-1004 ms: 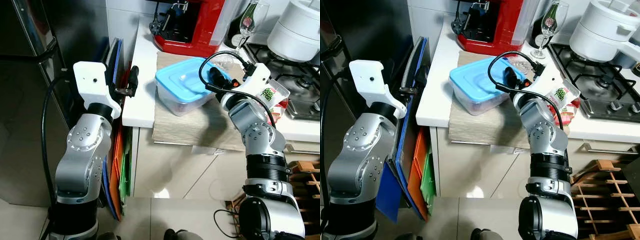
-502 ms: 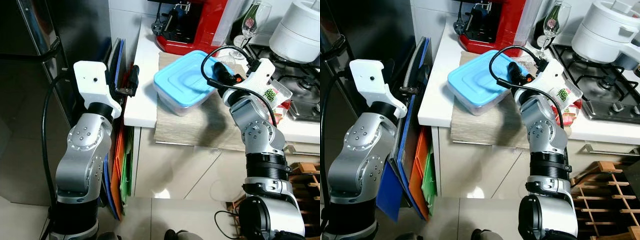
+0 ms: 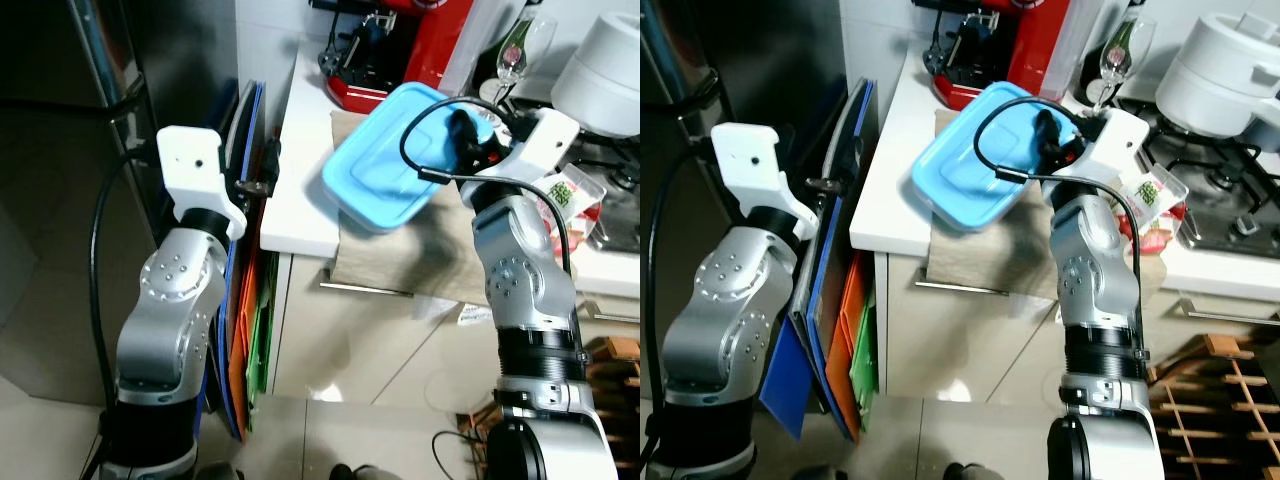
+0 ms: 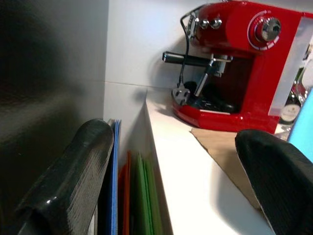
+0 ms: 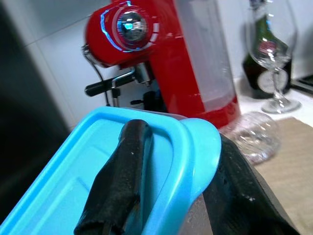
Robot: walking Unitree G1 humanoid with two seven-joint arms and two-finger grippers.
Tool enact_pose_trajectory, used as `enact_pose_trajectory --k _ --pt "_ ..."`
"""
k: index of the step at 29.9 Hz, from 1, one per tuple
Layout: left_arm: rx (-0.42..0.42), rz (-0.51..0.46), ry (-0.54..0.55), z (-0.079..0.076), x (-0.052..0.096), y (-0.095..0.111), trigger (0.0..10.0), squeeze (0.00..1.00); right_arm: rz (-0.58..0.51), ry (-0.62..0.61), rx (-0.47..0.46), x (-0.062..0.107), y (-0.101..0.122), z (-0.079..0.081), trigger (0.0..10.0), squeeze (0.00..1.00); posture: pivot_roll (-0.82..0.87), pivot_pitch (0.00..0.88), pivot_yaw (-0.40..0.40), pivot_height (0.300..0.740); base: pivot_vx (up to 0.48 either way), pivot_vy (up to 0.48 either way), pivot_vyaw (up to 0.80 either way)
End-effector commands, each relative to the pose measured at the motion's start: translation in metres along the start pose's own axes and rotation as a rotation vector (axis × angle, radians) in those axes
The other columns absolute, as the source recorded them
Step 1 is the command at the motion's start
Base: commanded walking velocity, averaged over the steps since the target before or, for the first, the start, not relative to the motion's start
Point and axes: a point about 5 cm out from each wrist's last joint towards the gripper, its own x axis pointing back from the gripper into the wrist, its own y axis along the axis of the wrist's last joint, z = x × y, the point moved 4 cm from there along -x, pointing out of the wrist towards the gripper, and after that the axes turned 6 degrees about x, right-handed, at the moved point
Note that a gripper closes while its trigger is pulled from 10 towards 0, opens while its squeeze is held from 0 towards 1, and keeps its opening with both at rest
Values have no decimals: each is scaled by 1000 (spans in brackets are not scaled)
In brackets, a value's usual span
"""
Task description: Restocking fridge
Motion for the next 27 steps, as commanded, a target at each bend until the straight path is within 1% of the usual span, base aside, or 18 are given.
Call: enact_pose_trajectory --k 1,3,5,7,9,13,16,18,27 --pt "-6 13 -29 -8 -1 -4 10000 0 116 -43 -20 9 -30 -10 0 98 28 46 -104 740 0 0 0" --pt "-18 0 -36 -9 -2 -1 10000 0 93 -10 -48 6 -25 0 0 94 29 39 -105 740 0 0 0" --pt "-31 -12 -42 -10 -3 1 10000 0 78 8 -59 5 -22 5 0 94 29 39 -105 740 0 0 0" --pt "-31 -12 -42 -10 -3 1 10000 0 78 8 -59 5 -22 5 0 94 29 39 -105 740 0 0 0" --pt "-32 -22 -43 -10 -5 3 10000 0 70 13 -14 5 -20 4 0 75 29 33 -106 740 0 0 0" --pt "-29 -28 -43 -12 -6 3 10000 0 71 11 15 6 -22 2 0 75 30 25 -106 740 0 0 0" --pt "-19 -21 -39 -11 -7 1 10000 0 63 26 20 6 -21 7 0 71 30 25 -106 740 0 0 0" --pt "-18 -23 -39 -11 -8 1 10000 0 54 39 19 5 -18 11 0 75 30 25 -106 740 -244 0 0" --pt "-14 -24 -41 -11 -9 1 10000 0 17 55 25 -1 -8 16 0 78 30 25 -106 740 -253 0 0"
